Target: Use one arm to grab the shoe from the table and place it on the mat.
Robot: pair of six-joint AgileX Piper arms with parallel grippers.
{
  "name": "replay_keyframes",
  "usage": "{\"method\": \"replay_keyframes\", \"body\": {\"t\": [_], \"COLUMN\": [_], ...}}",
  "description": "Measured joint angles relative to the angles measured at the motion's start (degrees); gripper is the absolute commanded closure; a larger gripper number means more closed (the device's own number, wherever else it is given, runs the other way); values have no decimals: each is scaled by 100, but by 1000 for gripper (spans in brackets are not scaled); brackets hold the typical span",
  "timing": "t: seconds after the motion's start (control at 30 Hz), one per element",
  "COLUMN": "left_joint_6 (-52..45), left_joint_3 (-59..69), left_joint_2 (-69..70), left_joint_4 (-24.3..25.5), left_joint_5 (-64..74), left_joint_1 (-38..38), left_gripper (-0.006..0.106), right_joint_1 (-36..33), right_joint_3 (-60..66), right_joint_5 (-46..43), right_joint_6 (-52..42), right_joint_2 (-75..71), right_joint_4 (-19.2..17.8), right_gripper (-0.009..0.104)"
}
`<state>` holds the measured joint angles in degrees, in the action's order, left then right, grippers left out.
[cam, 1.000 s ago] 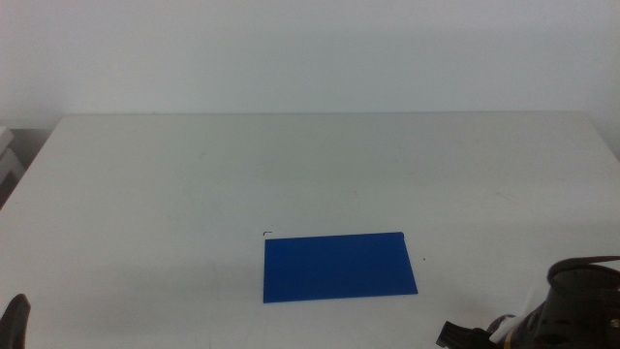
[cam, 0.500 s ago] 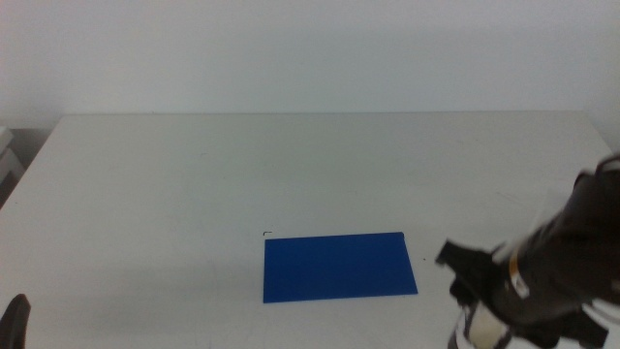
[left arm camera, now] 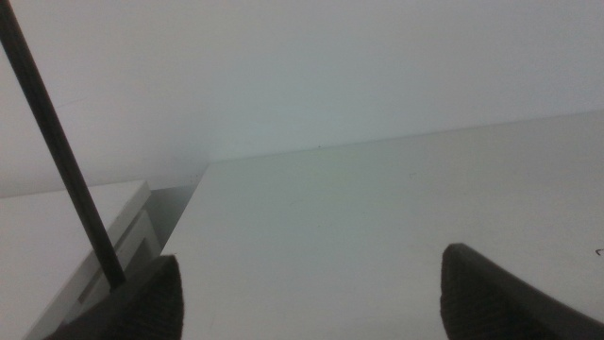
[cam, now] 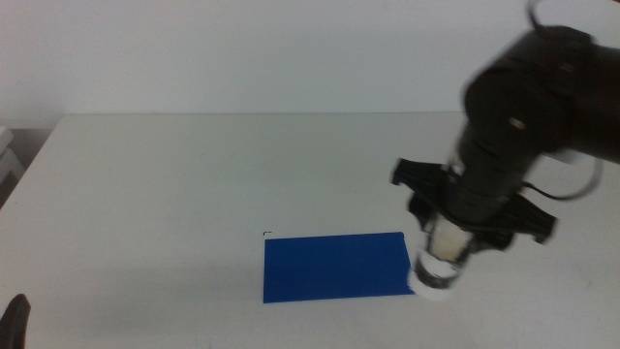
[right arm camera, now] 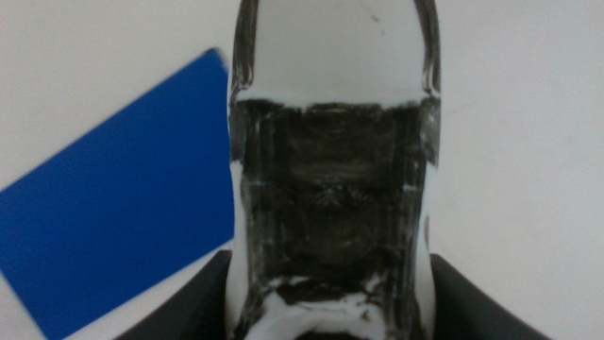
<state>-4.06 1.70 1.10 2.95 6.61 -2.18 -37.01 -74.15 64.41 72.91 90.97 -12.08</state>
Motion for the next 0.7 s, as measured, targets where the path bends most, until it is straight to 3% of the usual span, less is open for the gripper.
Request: {"method": "replay_keyframes", "body": {"t": [0.43,0.7], "left_joint_6": [0,0], "left_joint_3": [0,0], "left_joint_2": [0,0], "left_joint_4": [0,0], "left_joint_5": [0,0], "left_joint_1": [0,0], "left_gripper": [7,7], "right_joint_1": [-451,-554], "right_joint_3": [-2281,-2704], "right_joint_5": [502,539], "right_joint_6": [-728,-1086], "right_joint_2": [1959,2300], "right_joint_4": [488,573], "right_gripper": [99,99]}}
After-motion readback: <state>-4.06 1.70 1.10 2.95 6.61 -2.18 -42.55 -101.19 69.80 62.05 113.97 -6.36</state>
